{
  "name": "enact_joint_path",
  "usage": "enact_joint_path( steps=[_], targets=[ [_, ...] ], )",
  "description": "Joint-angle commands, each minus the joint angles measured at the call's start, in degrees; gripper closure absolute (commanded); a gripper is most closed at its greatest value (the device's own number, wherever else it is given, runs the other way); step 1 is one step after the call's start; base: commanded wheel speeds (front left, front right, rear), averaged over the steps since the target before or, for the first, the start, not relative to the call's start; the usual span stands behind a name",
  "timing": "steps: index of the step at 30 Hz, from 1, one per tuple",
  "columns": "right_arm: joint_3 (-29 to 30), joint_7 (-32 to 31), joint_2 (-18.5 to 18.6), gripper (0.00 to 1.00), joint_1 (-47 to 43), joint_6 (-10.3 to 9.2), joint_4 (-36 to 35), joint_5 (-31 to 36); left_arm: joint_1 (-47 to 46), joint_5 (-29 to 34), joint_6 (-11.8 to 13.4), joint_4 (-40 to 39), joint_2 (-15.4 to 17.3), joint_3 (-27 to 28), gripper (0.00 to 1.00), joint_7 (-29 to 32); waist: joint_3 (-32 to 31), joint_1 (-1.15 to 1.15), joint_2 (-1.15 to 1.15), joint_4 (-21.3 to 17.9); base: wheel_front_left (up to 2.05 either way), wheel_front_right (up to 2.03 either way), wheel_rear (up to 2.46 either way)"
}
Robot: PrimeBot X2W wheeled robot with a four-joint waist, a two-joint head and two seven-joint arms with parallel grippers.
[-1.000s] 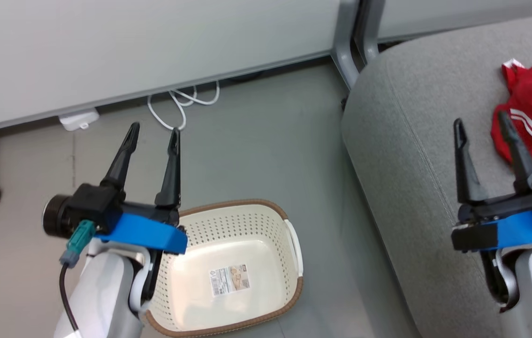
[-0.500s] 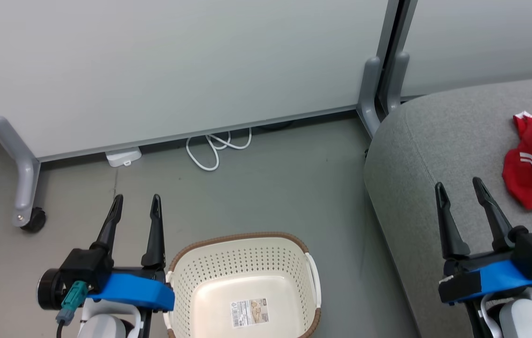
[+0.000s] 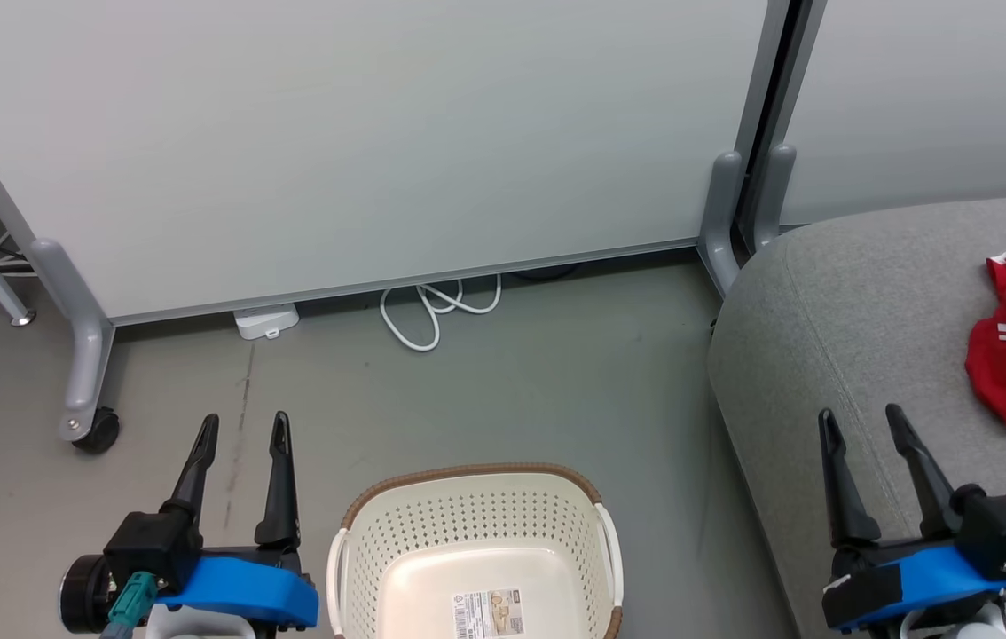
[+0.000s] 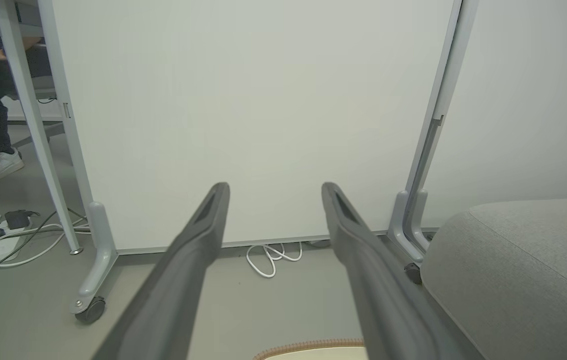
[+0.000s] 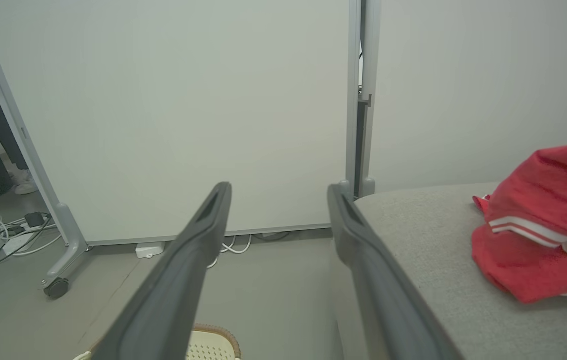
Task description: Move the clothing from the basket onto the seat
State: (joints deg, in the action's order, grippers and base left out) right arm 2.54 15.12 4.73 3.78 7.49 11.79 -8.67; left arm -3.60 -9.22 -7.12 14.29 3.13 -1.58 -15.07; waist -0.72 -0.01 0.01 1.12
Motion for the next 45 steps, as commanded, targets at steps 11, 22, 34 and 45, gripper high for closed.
enact_joint_path(
  steps=[11,22,34,45],
  targets=[
    [0.8,0.0,-1.2,0.0,-2.5,0.01,1.5,-0.7,1.6,0.2,-0.4,1.2,-0.2,0.0,0.0,-0.1,-1.6,0.01,-0.01,0.9,0.0,0.0,0.0],
    [0.7,0.0,-1.3,1.0,-2.0,0.0,1.9,-0.7,1.2,-0.3,-0.3,1.9,-0.2,-0.4,1.0,0.0,-1.9,0.01,-0.01,1.4,0.0,0.0,0.0],
    [1.4,-3.1,-1.4,1.0,-2.0,0.0,3.9,-10.2,1.9,-10.0,-0.3,3.2,-0.2,0.6,1.0,2.9,-1.7,0.01,-0.01,1.3,0.0,0.0,0.0],
    [1.6,-5.5,-1.5,1.0,-1.5,0.0,3.4,-20.5,1.2,-20.2,-0.3,2.6,-0.2,1.6,1.0,5.5,-1.5,0.01,-0.01,1.1,0.0,0.0,0.0]
  ],
)
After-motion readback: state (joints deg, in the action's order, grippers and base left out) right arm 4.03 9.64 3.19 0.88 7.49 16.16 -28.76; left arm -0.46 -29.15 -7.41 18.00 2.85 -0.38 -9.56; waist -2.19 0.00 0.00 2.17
